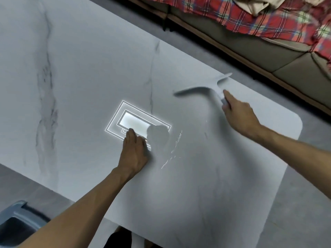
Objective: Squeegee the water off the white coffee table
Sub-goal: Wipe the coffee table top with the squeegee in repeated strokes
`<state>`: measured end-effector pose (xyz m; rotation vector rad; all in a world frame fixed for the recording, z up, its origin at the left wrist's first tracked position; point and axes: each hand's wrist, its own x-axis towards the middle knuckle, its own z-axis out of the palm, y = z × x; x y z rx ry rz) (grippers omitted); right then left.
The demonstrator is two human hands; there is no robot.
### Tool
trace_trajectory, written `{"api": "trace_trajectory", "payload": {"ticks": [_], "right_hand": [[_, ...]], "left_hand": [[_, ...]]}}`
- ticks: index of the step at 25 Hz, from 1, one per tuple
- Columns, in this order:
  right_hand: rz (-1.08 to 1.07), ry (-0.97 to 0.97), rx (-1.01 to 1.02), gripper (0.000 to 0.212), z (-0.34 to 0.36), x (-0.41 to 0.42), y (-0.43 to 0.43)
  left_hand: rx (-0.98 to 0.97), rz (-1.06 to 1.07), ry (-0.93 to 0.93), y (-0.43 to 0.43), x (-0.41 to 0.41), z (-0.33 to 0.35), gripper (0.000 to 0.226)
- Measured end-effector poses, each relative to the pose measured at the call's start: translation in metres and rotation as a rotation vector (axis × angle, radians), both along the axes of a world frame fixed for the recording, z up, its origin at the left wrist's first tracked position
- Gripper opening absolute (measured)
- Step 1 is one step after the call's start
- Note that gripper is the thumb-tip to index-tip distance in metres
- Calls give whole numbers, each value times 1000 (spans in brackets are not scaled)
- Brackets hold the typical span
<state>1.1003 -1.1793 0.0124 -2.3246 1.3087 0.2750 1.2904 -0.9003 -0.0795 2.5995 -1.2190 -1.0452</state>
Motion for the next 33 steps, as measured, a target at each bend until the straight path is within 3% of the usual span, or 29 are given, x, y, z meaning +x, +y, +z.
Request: {"api": "trace_trajectory", "payload": {"ticks": [5,12,16,18,20,21,23,27,31,33], "right_hand": [[-270,-11,82,44,-28,49,-41],[-99,102,179,59,-16,-51,62],[-84,214,302,60,15,-100,110],[-94,170,279,58,27,-103,102],[-152,76,160,54,23,-94,69],[-192,43,112,52,18,-83,47],[-355,-29,113,49,4,-56,3],[-729,-113,208,53,-13,-15,-48],[-647,-28,220,48,-16,-22,-2],[-501,3,206,51,-16,-40,45]], "left_hand": [[108,-74,40,-26,-13,-23,55],[131,-41,100,-35,-9,-1,49],[165,20,385,-44,-2,2,31],[105,-68,358,-44,1,0,36],[235,6,369,-49,-1,16,39],[190,1,255,-47,-1,17,44],[164,-92,142,-42,-3,9,45],[196,-115,147,-38,1,3,43],[191,-229,101,-32,0,0,70],[215,-142,110,-39,-4,14,59]]}}
